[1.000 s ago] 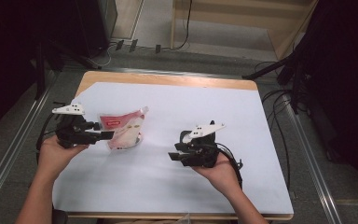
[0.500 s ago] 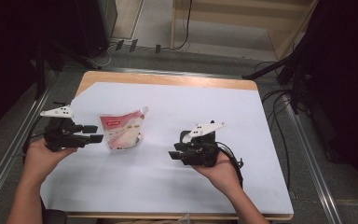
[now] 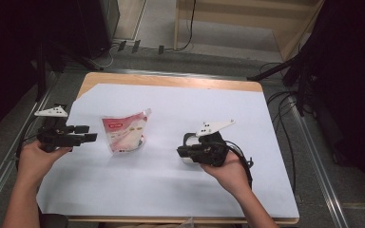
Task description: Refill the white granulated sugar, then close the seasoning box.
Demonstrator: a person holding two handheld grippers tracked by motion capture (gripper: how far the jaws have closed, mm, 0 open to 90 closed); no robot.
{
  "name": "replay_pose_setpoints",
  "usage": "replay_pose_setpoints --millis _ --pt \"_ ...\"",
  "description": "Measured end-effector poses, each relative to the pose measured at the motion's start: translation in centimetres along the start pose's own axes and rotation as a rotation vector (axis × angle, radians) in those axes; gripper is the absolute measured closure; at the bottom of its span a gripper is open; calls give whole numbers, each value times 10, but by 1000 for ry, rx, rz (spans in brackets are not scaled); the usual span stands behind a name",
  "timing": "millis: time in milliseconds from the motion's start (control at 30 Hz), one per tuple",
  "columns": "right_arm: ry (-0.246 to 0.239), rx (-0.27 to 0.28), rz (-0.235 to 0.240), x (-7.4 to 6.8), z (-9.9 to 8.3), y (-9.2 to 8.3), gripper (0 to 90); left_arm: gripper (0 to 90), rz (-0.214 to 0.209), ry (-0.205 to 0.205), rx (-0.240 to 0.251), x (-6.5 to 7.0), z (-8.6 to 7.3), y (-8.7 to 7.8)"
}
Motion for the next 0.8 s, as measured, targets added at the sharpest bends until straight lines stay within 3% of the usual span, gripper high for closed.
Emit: replay_pose_setpoints --millis 200,400,700,800 --pt "4 8 -7 5 6 -15 900 449 32 4 24 0 4 7" --pt "21 36 -49 17 11 -36 900 429 2 -1 -15 2 5 14" --pt "59 73 -94 35 13 -60 900 416 12 -1 -17 3 6 20" --pt "69 76 -107 40 12 -64 900 422 17 20 -11 4 7 21"
Point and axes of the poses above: each handheld gripper's, and its own axes: y roughly forward along the jaws, z roughly out of its top, x roughly to its right, the point moved 4 cm from there along y, roughly forward along the jaws, and after that the axes turned 1 degree about x, right-handed, at the moved point
